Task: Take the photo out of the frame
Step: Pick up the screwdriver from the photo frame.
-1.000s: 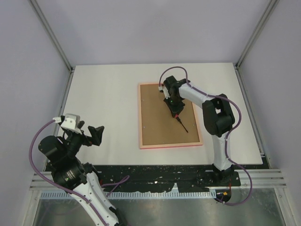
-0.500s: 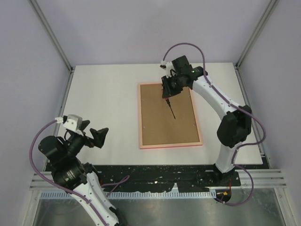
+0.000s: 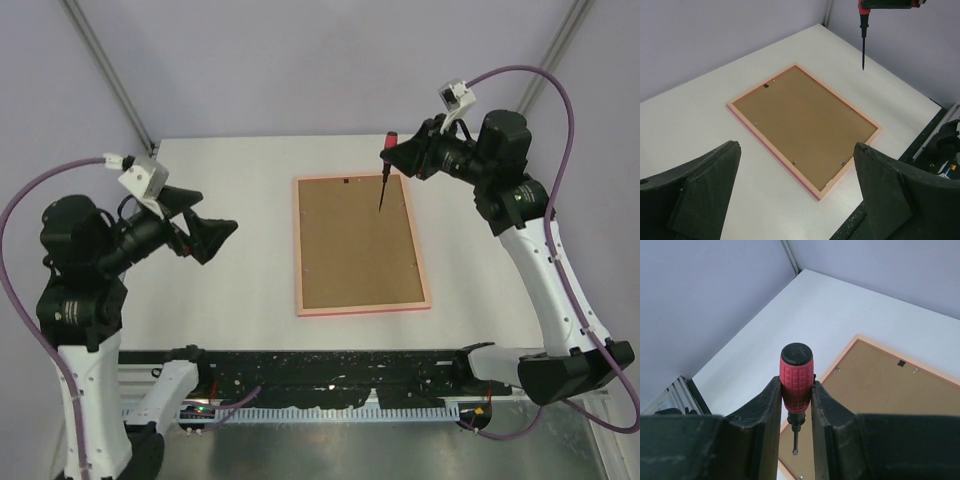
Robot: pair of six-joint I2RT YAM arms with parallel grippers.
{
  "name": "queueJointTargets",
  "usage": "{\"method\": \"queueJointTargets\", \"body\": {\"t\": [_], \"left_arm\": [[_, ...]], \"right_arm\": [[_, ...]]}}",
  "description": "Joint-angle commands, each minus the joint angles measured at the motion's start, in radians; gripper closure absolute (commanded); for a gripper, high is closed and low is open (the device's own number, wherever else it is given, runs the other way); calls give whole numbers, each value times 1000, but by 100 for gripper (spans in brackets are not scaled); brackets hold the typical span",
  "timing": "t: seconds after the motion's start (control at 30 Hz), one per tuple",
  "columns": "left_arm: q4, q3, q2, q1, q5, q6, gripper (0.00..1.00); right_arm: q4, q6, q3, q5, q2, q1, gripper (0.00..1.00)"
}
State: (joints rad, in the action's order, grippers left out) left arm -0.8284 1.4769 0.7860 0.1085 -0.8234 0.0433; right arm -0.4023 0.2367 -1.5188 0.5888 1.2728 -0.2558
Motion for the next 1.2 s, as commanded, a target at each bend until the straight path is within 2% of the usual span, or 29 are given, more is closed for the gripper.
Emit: {"method": "queueJointTargets", "body": {"t": [0.0,0.1,0.2,0.37,0.53,0.73,0.83,1.0,1.17], "left_arm": [[-60,86,194,-263,340,-19,0],[-70,127,303,-398,392,-39,0],[-103,180,383,-530,409,-138,0],[-63,186,464,-682,331,-200,0],[89,97,495,-736,215,-180,0],[161,43,539,-756,118,-163,0],[169,46,562,-754,80,-166,0],[180,63,593,-754,9,-163,0],[176,103,642,-754,-58,-125,0]], "right_arm": [[123,38,80,28,-50,29,92],[126,33,159,28,-122,50,92],[148,9,226,29,-205,64,92],[149,-5,276,94,-297,151,92],[169,42,284,198,-273,170,92],[279,120,307,262,-245,171,92],[382,197,327,324,-225,171,92],[644,410,371,405,-165,171,92],[897,582,465,356,-155,171,92]]}}
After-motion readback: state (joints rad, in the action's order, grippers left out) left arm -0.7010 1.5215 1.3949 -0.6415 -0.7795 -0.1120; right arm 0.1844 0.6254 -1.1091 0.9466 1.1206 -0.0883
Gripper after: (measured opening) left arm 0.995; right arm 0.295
